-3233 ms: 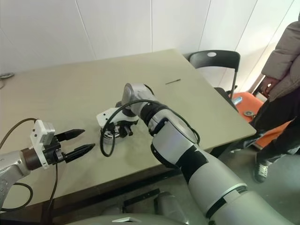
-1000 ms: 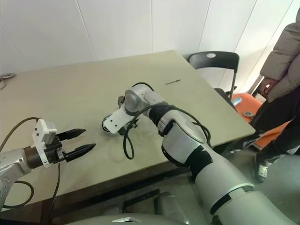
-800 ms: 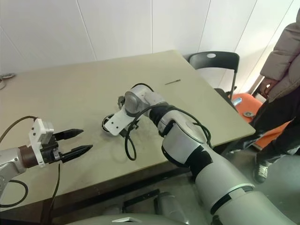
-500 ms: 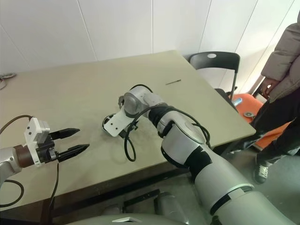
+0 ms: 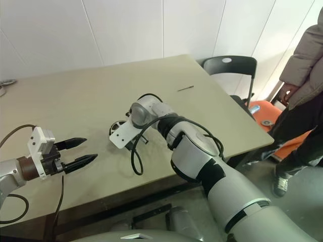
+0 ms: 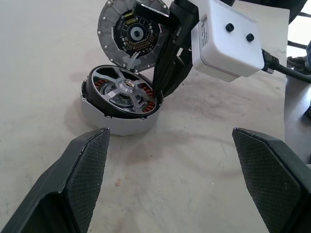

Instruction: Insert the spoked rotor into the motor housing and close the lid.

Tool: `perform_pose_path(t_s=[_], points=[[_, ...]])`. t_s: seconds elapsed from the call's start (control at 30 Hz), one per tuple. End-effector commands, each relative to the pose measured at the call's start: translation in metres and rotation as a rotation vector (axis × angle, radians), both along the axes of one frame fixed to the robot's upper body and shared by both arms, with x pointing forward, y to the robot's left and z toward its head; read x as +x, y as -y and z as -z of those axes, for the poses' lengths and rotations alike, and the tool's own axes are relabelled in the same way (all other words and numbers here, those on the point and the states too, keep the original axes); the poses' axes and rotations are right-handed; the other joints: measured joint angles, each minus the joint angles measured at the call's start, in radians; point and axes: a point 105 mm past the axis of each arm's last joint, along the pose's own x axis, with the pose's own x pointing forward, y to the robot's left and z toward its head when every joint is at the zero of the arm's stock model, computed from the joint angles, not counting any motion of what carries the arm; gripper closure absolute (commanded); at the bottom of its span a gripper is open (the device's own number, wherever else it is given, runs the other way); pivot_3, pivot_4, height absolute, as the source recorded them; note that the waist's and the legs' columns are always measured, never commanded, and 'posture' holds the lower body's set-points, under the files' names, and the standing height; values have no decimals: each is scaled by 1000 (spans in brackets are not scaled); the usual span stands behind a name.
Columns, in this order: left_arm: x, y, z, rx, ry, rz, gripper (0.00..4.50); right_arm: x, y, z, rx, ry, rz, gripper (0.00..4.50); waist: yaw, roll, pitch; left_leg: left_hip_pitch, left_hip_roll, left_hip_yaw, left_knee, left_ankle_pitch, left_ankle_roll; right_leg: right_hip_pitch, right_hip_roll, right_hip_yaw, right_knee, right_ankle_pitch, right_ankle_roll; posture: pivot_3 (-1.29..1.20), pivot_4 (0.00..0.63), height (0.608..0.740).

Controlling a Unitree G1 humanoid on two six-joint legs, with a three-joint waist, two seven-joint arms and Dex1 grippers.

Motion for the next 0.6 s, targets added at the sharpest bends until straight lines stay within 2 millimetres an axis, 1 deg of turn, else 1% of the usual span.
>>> perform_pose_path(t_s=[0.03,0.1,0.33,0.43,0.53,0.6], points=[[3,4,-9,-1,44,16,175,2,-11,-13,42,20,20,4485,0,0,0,0,0,0,0,0,0,0,0,0,0,0,0,0,0,740],[4,5,-9,-4,47,16,175,1,-11,-14,35,-5,39,4485,0,0,0,0,0,0,0,0,0,0,0,0,1,-1,0,0,0,740],[8,6,-7,-13,51,17,175,-17,-5,-10,-45,-266,195,4485,5,0,0,-1,0,0,0,0,0,-1,0,-1,1,0,1,0,0,740],[10,8,-7,-17,54,21,175,-23,-3,-10,-73,-348,240,4485,5,0,0,-2,-1,0,-1,0,0,-1,-1,-1,0,0,2,0,0,740],[12,9,-6,-22,54,27,175,-28,8,-6,-139,-409,261,4485,4,0,0,-2,-1,0,-1,0,0,-1,-1,-1,-1,0,2,0,0,740],[13,10,-5,-24,55,29,175,-31,10,-5,-154,-444,278,4485,5,0,0,-2,-1,0,-1,0,0,-1,-1,-1,-1,0,2,0,0,740]])
